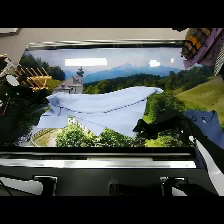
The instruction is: Fold the clothes and pants, and hang the long-sleeved shirts on hangers.
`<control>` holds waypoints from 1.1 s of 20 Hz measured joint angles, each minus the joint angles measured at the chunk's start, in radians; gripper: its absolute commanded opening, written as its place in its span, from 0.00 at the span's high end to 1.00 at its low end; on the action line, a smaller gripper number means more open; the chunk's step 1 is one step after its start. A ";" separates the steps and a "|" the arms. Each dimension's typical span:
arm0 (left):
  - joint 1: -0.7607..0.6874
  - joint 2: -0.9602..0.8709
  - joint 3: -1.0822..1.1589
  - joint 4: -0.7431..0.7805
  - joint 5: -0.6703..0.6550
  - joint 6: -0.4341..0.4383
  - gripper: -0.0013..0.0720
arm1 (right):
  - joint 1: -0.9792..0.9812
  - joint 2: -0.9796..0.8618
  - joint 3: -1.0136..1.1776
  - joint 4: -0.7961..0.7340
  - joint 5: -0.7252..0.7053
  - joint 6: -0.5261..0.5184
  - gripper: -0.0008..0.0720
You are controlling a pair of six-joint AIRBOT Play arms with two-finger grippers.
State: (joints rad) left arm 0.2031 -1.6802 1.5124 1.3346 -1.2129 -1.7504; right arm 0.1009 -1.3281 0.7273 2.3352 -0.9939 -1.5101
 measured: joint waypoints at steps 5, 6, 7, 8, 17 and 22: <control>0.000 0.000 0.000 0.000 -0.002 0.000 0.96 | 0.072 -0.019 -0.018 0.018 0.072 0.059 0.66; 0.000 0.000 0.000 0.000 -0.003 0.000 0.96 | 0.089 -0.026 -0.020 0.016 0.083 0.065 0.92; 0.000 0.000 0.000 0.000 -0.004 0.000 0.96 | 0.102 -0.031 -0.021 0.011 0.097 0.072 0.95; 0.000 0.000 0.000 0.000 -0.005 0.000 0.96 | 0.110 -0.030 -0.019 0.011 0.106 0.078 0.95; 0.020 0.167 0.048 0.000 -0.018 0.050 0.96 | -0.070 0.226 0.280 -0.032 0.087 0.085 0.95; 0.060 0.428 0.176 0.000 -0.030 0.056 0.96 | -0.246 0.464 0.639 -0.096 -0.067 0.063 0.95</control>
State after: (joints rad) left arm 0.2626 -1.2526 1.6882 1.3346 -1.2430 -1.6943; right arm -0.1448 -0.8639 1.3663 2.2395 -1.0607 -1.4471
